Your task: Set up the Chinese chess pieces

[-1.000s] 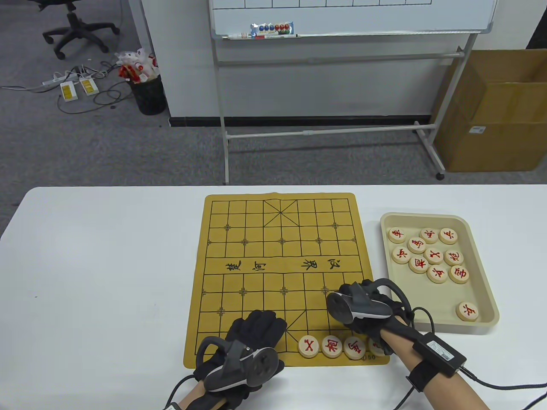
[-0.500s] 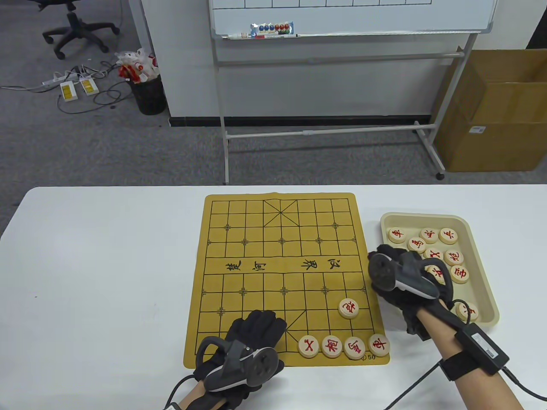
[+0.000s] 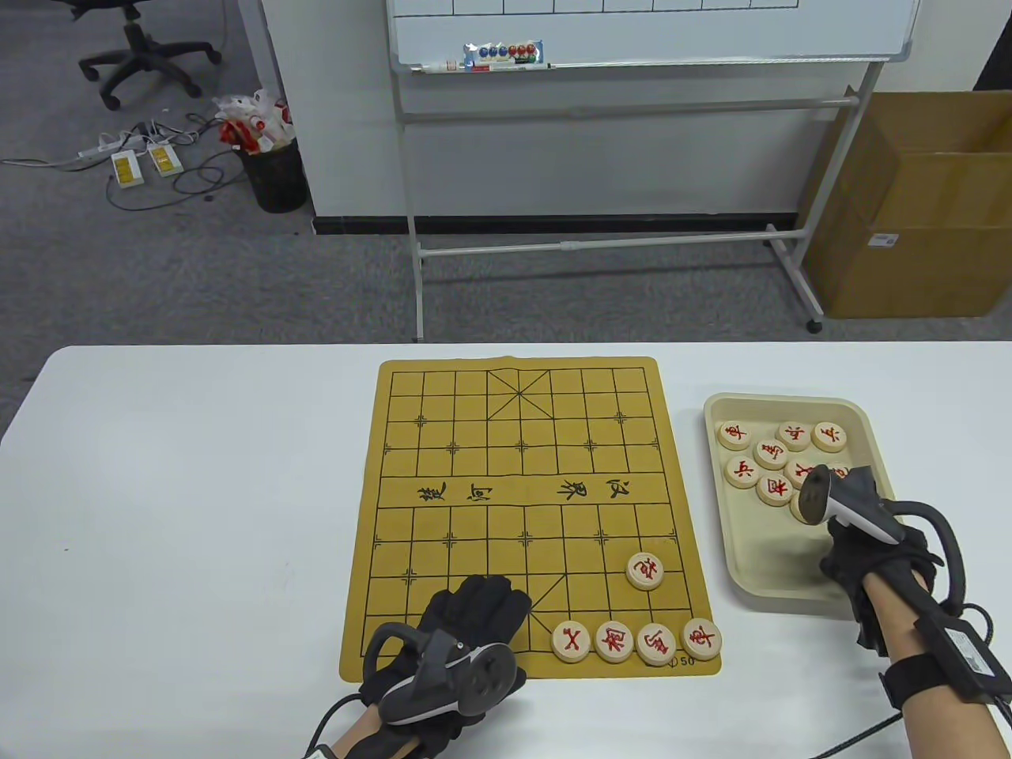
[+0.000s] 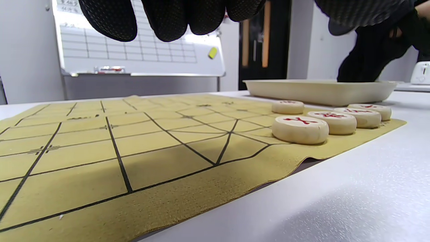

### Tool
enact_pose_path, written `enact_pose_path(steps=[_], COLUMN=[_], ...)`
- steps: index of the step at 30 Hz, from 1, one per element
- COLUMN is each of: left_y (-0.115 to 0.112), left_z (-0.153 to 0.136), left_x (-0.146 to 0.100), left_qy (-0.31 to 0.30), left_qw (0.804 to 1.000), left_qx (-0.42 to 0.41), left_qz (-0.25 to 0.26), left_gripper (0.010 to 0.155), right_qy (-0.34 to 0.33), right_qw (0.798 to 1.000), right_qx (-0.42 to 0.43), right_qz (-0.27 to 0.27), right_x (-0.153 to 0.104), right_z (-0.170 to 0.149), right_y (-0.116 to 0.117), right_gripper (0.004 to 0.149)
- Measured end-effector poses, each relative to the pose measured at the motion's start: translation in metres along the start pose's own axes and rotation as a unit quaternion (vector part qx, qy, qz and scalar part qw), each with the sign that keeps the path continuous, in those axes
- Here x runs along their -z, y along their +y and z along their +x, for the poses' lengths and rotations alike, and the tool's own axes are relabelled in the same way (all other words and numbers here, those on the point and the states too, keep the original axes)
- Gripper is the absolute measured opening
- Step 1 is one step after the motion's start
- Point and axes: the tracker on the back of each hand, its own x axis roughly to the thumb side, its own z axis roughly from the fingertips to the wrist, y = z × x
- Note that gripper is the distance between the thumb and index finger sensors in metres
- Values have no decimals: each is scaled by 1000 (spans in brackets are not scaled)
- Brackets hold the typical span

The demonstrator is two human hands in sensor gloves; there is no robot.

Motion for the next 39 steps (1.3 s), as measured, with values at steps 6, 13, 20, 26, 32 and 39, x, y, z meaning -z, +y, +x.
enact_pose_path(steps=[6,13,20,26,32,39], left_y=[0,-1,-1,-1,-1,-1], left_z=[0,0,0,0,0,0], left_x=[0,0,1,1,1,1], left_qy=[-2,-3,-2,-2,-1,-1], left_qw=[1000,1000,1000,1000,1000,1000], left_qx=[1,1,1,3,3,4], left_qz=[-2,-6,-7,-9,-9,-11], left_gripper=[84,84,84,84,84,84], right_qy=[-7,-12,-14,-13,-18,-23], right_qw=[998,998,997,998,998,999], right_qx=[-57,-63,-75,-68,-59,-22], right_qz=[20,20,-6,4,-20,-42], right_x=[6,13,15,16,16,16], right_z=[8,10,9,8,8,9], right_y=[9,10,13,14,13,13], right_gripper=[74,73,71,74,72,74])
